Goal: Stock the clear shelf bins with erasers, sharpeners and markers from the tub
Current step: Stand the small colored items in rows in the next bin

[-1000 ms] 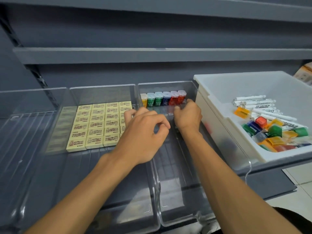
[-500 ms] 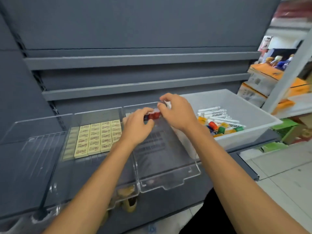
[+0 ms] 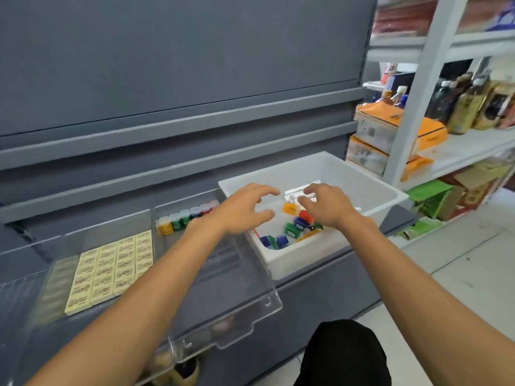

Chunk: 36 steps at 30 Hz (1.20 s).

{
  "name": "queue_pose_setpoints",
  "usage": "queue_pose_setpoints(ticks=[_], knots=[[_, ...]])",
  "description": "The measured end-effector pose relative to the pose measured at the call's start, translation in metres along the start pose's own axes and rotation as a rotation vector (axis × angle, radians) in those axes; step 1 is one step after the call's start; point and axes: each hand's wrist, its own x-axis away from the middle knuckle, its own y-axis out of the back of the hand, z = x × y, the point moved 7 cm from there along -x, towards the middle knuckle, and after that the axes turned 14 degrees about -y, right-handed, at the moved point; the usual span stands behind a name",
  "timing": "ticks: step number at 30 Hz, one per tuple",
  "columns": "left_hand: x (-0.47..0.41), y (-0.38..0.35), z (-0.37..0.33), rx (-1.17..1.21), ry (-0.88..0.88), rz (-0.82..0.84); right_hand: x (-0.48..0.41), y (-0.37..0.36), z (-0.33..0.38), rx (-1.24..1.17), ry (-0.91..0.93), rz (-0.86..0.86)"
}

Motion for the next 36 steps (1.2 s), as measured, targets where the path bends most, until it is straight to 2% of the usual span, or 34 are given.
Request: queue_pose_setpoints(ticks=[5, 11, 14, 20, 22, 24, 27, 30, 36], knots=[[-0.052, -0.055, -0.001, -0.091, 0.040, 0.412, -0.031, -0.001, -0.009, -0.009, 0.049, -0.104], [-0.048, -0.105, 0.023, -0.180, 0.260, 0.849, -0.050, -0.037, -0.004, 0.156, 0.140, 0.072], [-0.043, -0.106, 0.031, -0.179, 0.300, 0.892, -0.054, -0.054, -0.004, 0.205, 0.164, 0.167], [-0.047, -0.112, 0.033, -0.056, 0.270, 0.869, -0.055, -0.052, -0.003, 0.119, 0.190, 0.173], [-0.048, -0.111, 0.031, -0.027, 0.245, 0.827, -0.049, -0.044, 0.003, 0.030, 0.229, 0.142], [-0.049, -0.109, 0.027, -0.026, 0.238, 0.797, -0.036, -0.029, 0.008, -0.064, 0.287, 0.038], [-0.049, -0.115, 0.026, -0.056, 0.229, 0.784, -0.019, -0.022, 0.006, -0.079, 0.313, -0.066], [-0.047, -0.120, 0.024, -0.111, 0.236, 0.772, -0.018, -0.027, 0.001, -0.067, 0.288, -0.081], [-0.041, -0.115, 0.019, -0.109, 0.249, 0.861, -0.019, -0.025, -0.001, -0.098, 0.234, -0.082]])
